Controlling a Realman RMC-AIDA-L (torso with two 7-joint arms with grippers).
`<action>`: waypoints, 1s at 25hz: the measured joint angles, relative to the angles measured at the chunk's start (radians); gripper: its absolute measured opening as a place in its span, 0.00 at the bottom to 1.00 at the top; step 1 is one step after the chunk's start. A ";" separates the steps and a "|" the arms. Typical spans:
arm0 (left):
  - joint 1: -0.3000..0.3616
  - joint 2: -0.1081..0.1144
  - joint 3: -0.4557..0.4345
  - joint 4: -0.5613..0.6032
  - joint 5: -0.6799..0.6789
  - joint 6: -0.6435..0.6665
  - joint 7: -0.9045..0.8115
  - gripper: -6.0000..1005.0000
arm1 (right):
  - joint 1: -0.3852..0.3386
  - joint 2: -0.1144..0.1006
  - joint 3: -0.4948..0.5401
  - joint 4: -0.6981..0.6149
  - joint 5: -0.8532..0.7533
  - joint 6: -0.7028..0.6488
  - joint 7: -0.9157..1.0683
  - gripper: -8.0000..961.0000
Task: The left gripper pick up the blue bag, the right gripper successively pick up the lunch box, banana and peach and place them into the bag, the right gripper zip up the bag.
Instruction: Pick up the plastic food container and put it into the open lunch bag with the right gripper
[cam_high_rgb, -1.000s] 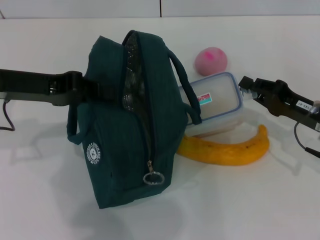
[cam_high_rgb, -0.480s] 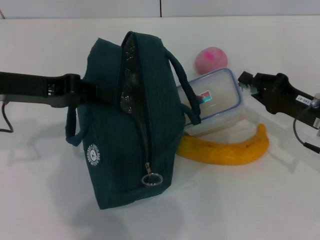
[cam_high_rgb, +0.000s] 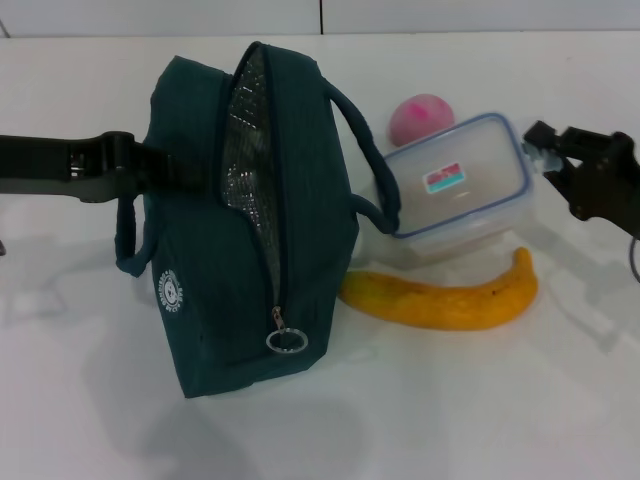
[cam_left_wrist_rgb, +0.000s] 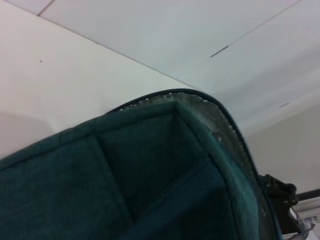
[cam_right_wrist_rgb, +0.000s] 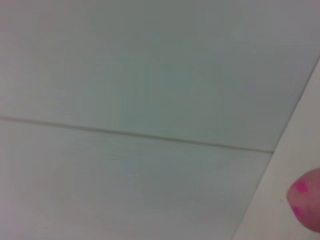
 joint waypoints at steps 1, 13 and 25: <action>0.001 0.000 0.000 0.000 -0.003 0.000 0.000 0.03 | -0.010 -0.001 0.000 0.000 0.012 -0.008 0.007 0.11; 0.004 0.001 0.000 0.003 -0.019 0.007 0.004 0.03 | -0.066 -0.001 0.000 0.054 0.142 -0.125 0.083 0.13; -0.004 -0.008 0.006 -0.001 -0.022 0.007 0.023 0.03 | -0.075 0.007 0.001 0.117 0.236 -0.262 0.141 0.14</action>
